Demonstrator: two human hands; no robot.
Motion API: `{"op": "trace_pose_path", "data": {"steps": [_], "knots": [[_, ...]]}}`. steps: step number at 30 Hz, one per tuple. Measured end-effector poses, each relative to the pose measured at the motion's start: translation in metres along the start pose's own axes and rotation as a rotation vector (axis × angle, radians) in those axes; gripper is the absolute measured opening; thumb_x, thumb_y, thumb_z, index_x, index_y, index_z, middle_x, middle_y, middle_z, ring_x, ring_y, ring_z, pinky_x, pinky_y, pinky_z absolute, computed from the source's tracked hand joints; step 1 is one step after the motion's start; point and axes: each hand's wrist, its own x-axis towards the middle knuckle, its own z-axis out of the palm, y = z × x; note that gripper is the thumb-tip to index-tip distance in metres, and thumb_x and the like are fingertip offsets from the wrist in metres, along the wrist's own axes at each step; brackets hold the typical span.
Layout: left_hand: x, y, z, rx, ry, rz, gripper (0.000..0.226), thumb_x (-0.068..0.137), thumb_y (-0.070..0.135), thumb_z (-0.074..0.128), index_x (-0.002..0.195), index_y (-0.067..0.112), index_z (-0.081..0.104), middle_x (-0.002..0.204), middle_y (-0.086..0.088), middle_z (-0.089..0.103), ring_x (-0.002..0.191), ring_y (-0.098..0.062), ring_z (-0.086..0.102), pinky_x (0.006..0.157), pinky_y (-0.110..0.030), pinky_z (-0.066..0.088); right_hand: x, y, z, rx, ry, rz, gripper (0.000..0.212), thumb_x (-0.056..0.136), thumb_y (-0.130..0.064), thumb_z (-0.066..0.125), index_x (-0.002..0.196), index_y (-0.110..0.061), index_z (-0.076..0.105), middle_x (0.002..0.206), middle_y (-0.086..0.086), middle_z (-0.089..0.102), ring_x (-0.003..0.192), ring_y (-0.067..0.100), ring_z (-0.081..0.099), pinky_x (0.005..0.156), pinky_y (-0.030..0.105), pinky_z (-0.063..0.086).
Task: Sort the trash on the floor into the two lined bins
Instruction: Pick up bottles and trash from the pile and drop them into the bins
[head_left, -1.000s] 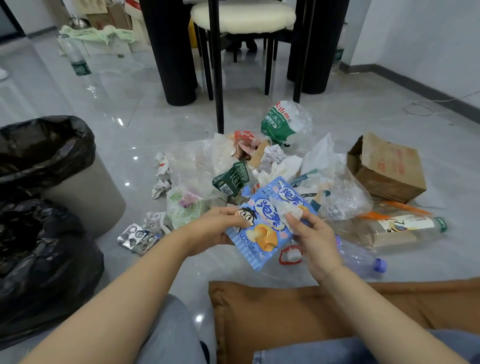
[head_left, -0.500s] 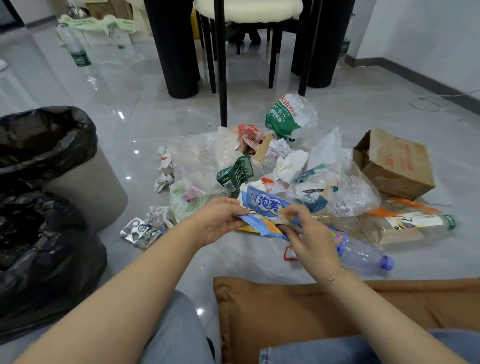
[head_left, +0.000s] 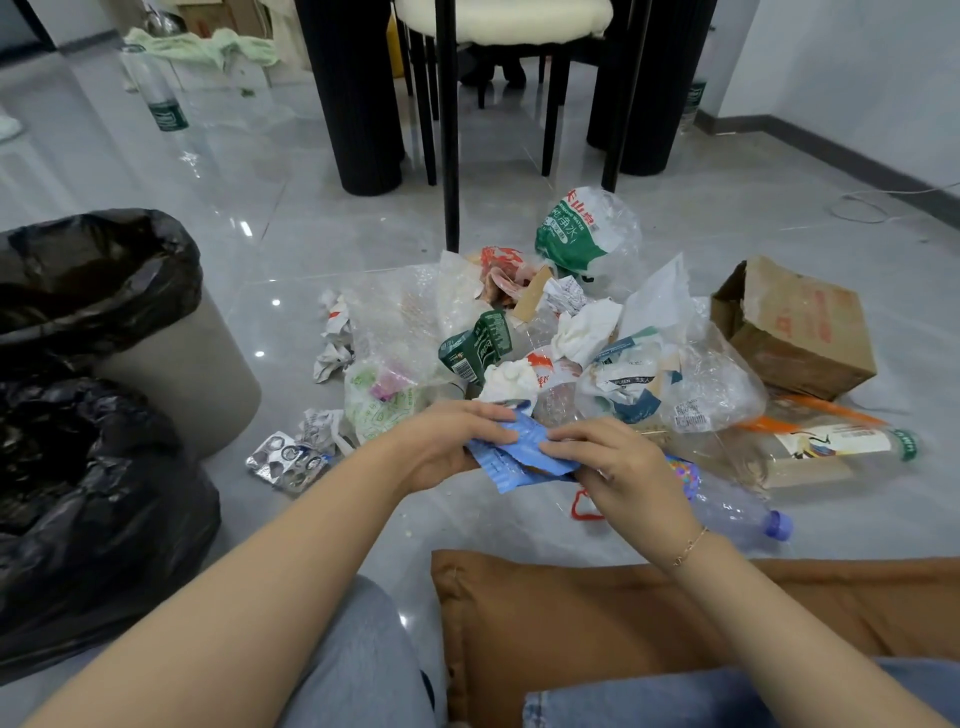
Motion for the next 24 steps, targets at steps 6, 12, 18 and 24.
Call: {"op": "trace_pose_path", "data": {"steps": [6, 12, 18, 24], "knots": [[0.003, 0.001, 0.0, 0.027, 0.146, 0.189, 0.039, 0.077, -0.014, 0.069, 0.107, 0.01, 0.067, 0.101, -0.01, 0.066, 0.079, -0.02, 0.067, 0.057, -0.022, 0.056, 0.009, -0.019, -0.008, 0.891, 0.025, 0.724, 0.022, 0.084, -0.012, 0.054, 0.097, -0.011, 0.071, 0.12, -0.002, 0.06, 0.108, 0.009, 0.059, 0.081, 0.026, 0.053], [0.008, -0.002, 0.008, 0.152, 0.104, 0.343, 0.038, 0.075, -0.012, 0.072, 0.098, 0.018, 0.068, 0.095, -0.002, 0.067, 0.079, -0.014, 0.067, 0.065, -0.023, 0.058, 0.015, -0.019, 0.003, 1.147, 0.071, 1.085, 0.031, 0.086, -0.01, 0.067, 0.116, -0.004, 0.062, 0.106, 0.011, 0.072, 0.088, 0.021, 0.071, 0.067, 0.028, 0.057], [0.037, -0.004, -0.022, 0.052, 0.285, 0.354, 0.024, 0.087, -0.003, 0.062, 0.107, 0.011, 0.063, 0.105, -0.008, 0.065, 0.086, -0.017, 0.062, 0.078, -0.027, 0.054, 0.011, -0.006, 0.013, 1.101, 0.36, 1.217, 0.021, 0.085, -0.004, 0.067, 0.105, 0.002, 0.067, 0.098, 0.012, 0.072, 0.077, 0.017, 0.07, 0.061, 0.023, 0.057], [0.076, -0.042, -0.078, 0.964, 0.565, 0.17, 0.024, 0.081, 0.007, 0.067, 0.105, 0.007, 0.066, 0.105, -0.009, 0.067, 0.102, -0.026, 0.061, 0.088, -0.031, 0.049, 0.0, 0.016, 0.025, 1.024, 0.601, 1.331, 0.022, 0.085, -0.006, 0.067, 0.106, 0.001, 0.064, 0.104, 0.018, 0.068, 0.086, 0.027, 0.064, 0.081, 0.043, 0.053]]}}
